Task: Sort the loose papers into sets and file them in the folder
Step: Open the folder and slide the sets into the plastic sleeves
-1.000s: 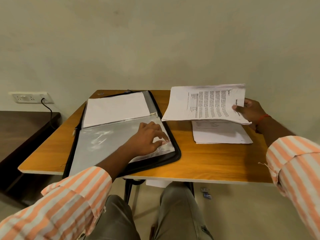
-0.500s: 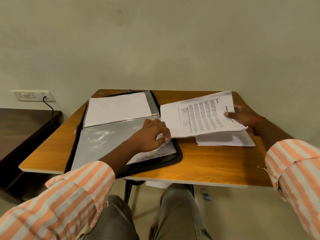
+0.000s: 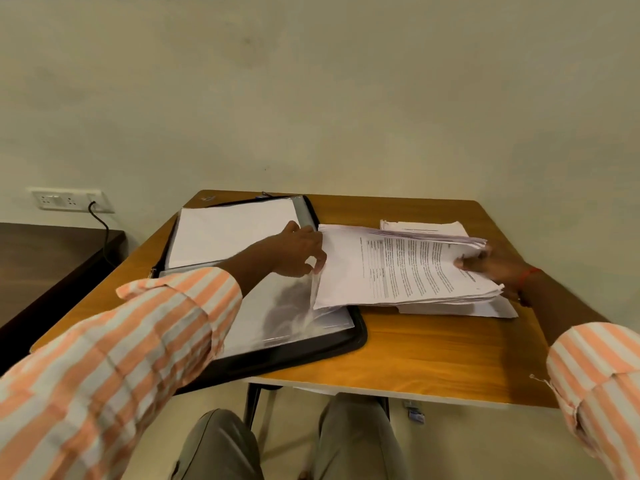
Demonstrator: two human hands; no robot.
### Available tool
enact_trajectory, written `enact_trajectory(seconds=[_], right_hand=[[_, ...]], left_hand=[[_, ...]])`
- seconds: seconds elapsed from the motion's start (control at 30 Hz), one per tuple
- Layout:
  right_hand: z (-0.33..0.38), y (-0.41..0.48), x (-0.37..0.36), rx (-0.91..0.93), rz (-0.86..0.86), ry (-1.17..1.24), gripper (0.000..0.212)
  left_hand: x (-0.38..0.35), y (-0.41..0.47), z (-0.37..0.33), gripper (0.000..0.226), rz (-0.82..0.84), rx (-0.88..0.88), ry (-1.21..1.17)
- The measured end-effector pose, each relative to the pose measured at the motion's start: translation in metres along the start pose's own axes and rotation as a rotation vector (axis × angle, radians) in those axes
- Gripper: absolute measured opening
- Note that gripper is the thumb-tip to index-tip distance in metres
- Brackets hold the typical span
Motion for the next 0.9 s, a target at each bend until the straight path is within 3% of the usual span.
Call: enact_trajectory(seconds=[0.07,0.2,0.3,0.9], right_hand=[[-0.003,-0.001,0.002,0.009,-0.001,-0.021,0.036],[-0.016,0.003,0.011,0.025,-0.039,-0.122,0.028],[-0.021,0.005,0.016,0.056,-0.031,-0.192,0.022],[0.002,0.035,0.006,0.021,0.037,-0.191,0.027]], left_hand=[[0.001,0.007,0.006,0.012,-0.022,-0.010,-0.054],[0.012,0.011,0.011,0.008,-0.139,0.022,-0.412],[0.016,0.012,0.012,0.010,-0.130,0.046,-0.572],[0.042,0.026,0.041,0.020,-0.215,0.061,-0.554]])
Point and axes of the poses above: each hand's wrist, its own y-axis towards the middle knuckle, its own x-axis out of the back of the hand, z = x × y, the point moved 4 cm from there along y, towards the middle knuckle, and after that the axes turned 11 degrees about -y, right-handed, at the moved point
